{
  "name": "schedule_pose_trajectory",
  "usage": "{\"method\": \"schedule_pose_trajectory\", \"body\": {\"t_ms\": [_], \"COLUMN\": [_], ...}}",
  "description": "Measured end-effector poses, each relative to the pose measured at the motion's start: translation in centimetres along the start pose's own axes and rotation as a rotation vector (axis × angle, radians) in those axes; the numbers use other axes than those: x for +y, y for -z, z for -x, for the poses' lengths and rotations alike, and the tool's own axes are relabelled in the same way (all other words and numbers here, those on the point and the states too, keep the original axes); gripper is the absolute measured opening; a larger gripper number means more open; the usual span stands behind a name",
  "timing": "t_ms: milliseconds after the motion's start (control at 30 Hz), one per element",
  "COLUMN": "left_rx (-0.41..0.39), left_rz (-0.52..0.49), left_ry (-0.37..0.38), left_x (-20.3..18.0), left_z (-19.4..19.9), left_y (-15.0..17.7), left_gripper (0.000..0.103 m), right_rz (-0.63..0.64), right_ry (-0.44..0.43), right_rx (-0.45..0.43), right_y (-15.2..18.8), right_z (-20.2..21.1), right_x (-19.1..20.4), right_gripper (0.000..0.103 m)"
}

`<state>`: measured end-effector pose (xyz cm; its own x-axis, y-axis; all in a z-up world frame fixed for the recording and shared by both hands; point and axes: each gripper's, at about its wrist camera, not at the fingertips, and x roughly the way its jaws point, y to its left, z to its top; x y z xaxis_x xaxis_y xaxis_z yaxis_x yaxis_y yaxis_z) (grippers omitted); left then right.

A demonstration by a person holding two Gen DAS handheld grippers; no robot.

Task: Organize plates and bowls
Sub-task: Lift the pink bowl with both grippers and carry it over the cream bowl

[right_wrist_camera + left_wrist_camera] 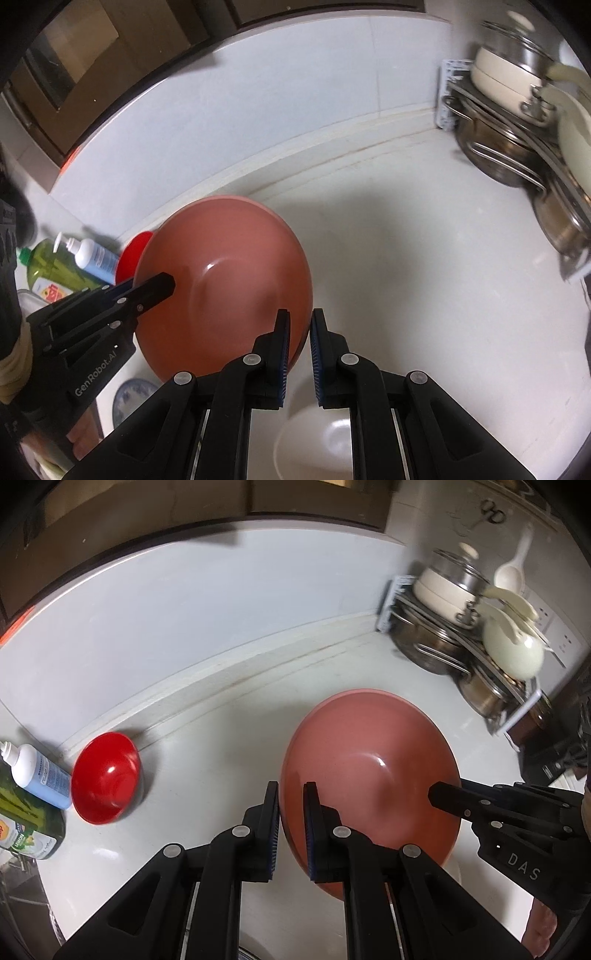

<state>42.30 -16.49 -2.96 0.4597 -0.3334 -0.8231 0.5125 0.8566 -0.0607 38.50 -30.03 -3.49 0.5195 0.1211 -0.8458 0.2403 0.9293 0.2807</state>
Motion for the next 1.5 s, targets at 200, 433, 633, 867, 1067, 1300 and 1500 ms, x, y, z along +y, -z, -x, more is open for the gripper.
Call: {"method": "schedule_pose_trajectory", "body": {"t_ms": [200,433,633,867,1067,1300,1500], "left_rx": [0.021,0.052,0.078,0.130,0.176,0.216,0.242], "left_rz": [-0.035,-0.060,-0.059,-0.049,-0.042,-0.043,-0.040], "left_ry": [0.035,0.062,0.070,0.080,0.080,0.074,0.073], "left_x": [-2.7,-5.2,-6.3,-6.9,-7.2,-7.7,-8.0], "left_z": [0.3,0.1,-0.2,-1.1,-2.0,-2.9,-3.6], "left_y": [1.9,3.6,5.1,7.0,8.5,9.7,10.3], "left_gripper": [0.012,0.013,0.013,0.013,0.013,0.013,0.015], "right_rz": [-0.014,-0.045,-0.056,-0.052,-0.050,-0.052,-0.053], "right_ry": [0.020,0.051,0.061,0.068,0.073,0.072,0.078], "right_rx": [-0.010,-0.020,-0.007,0.022,0.059,0.099,0.121], "right_y": [2.3,4.6,6.4,8.3,10.0,11.3,11.7], "right_z": [2.0,3.4,3.8,3.4,2.5,1.4,0.8], "right_x": [-2.0,-4.3,-5.5,-6.4,-7.1,-7.8,-8.3], "right_gripper": [0.013,0.013,0.013,0.013,0.013,0.013,0.013]}}
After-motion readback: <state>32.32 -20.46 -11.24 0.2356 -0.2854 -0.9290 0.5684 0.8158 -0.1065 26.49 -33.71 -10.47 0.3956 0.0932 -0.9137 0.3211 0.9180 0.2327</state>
